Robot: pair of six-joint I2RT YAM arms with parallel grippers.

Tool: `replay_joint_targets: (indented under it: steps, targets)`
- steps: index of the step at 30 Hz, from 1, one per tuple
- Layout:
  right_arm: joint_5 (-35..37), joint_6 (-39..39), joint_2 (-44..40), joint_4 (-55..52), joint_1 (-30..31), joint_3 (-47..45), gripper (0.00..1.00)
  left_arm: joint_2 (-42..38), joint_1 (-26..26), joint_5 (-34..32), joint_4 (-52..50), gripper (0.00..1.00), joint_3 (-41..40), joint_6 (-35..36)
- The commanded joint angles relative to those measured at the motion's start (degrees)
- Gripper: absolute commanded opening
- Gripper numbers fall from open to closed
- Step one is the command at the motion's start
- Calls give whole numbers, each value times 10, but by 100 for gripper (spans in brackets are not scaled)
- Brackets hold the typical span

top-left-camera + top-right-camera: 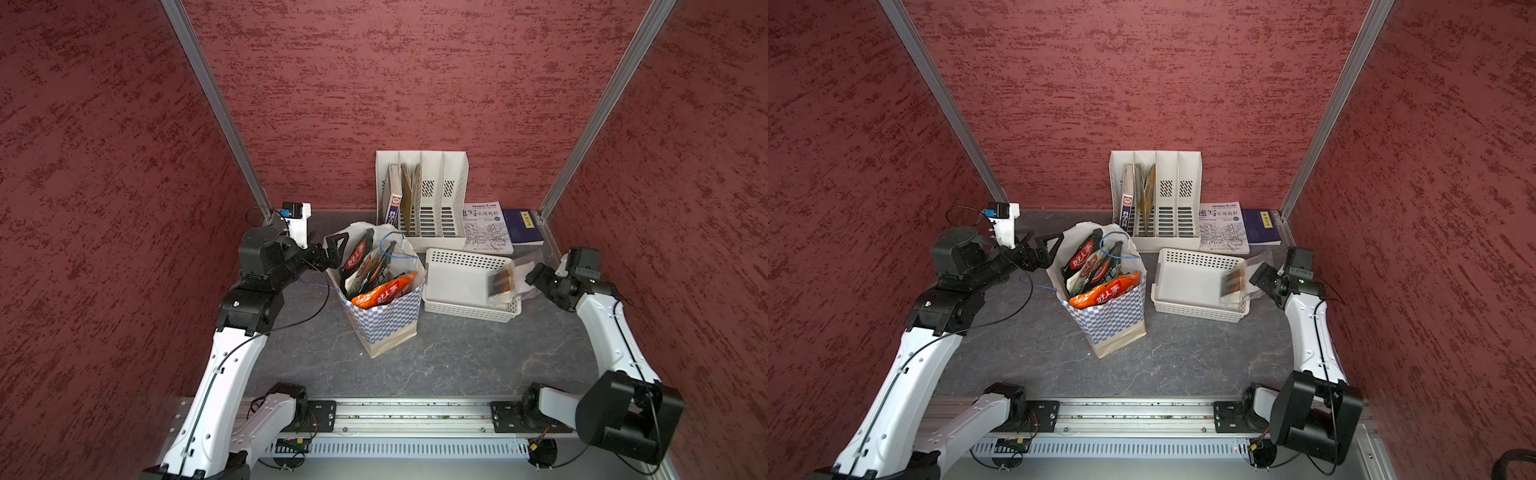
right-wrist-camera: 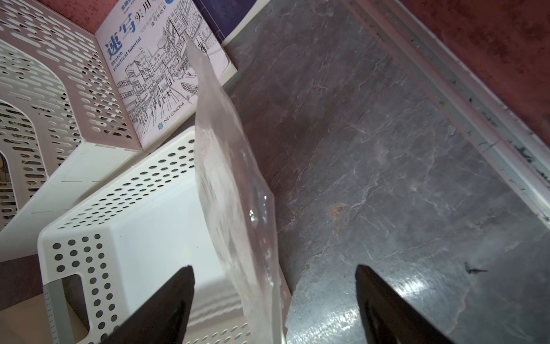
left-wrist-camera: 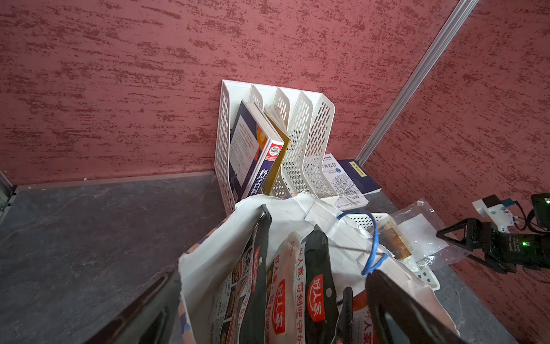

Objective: Place the condiment packets inside the bag
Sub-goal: Pick up the condiment packet from the storage box.

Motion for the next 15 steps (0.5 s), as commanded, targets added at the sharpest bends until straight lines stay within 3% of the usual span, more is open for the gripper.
replay_joint_targets:
  steps: [1,5,10,11,15]
  targets:
    - [-67,21,12,102,-4,-31,82,-4,5,-18,-30,100,-8,7]
    - [-70,33,36,142,-3,-42,62,-5,5,-19,-38,100,-19,7]
    - [-92,17,24,157,-3,-39,7,-6,5,-62,-62,100,-17,4]
    - [-94,11,12,157,-2,-38,0,-4,5,-79,-69,100,-14,-1]
    - [-144,-14,-44,136,1,-15,0,6,8,-165,-99,100,-2,-22]
